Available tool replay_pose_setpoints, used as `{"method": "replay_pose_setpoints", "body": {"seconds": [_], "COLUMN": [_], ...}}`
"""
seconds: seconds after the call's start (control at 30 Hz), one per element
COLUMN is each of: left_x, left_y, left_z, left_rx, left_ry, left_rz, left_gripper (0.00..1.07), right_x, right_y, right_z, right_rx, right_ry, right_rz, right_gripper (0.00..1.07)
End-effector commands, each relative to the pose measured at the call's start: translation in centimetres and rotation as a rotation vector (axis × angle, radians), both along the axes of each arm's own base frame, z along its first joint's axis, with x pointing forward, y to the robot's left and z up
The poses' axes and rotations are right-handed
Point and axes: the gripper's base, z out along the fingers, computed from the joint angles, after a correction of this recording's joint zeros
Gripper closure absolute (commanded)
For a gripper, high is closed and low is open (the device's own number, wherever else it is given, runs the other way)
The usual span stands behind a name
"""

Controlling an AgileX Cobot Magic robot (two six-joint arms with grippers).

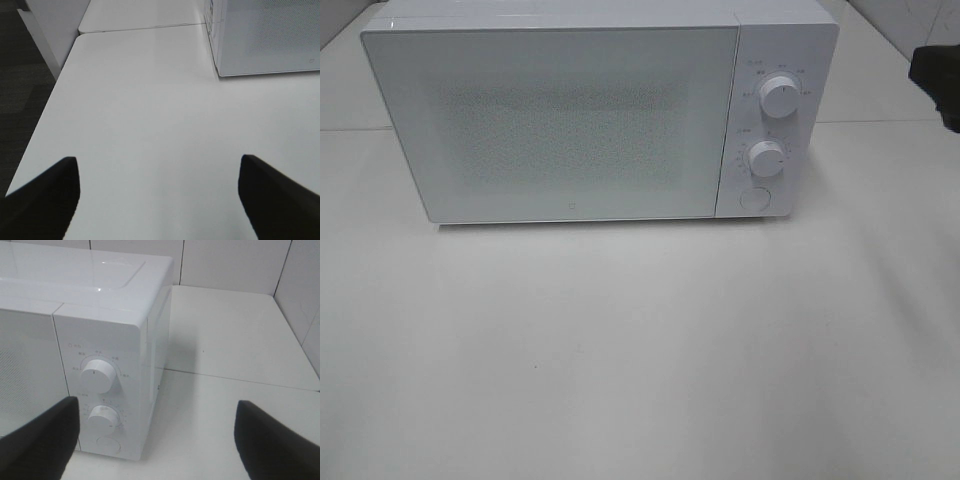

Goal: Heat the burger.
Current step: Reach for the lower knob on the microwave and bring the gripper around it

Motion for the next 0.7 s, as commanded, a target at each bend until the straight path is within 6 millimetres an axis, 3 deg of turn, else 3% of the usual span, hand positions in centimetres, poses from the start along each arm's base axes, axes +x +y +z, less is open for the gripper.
{"method": "replay_pose_setpoints", "body": {"seconds": [0.03,0.33,0.57,0.7], "left_x": [-0.3,-0.3,-0.3,-0.3], "left_y": [0.0,0.0,0.0,0.0], "left_z": [-0.1,-0.1,-0.1,-0.1], "left_rx": [-0.007,-0.007,-0.007,-0.007], "left_ry": [-0.020,-0.020,-0.020,-0.020], "left_rz": [0.003,0.003,0.003,0.003], "left_gripper": [0.26,0.26,0.26,0.26], "right_x": [0.2,2.7,4.7,5.2], "right_y": [0.1,0.4,-0.6,0.8], "right_z": [-0.2,-3.3,-5.6,-5.9], "right_rx": [0.012,0.002,0.014,-0.016], "right_ry": [-0.014,0.045,0.063,0.001], "right_rz": [0.006,0.009,-0.141,-0.136], "right_gripper": [0.30,0.31,0.31,0.31]}}
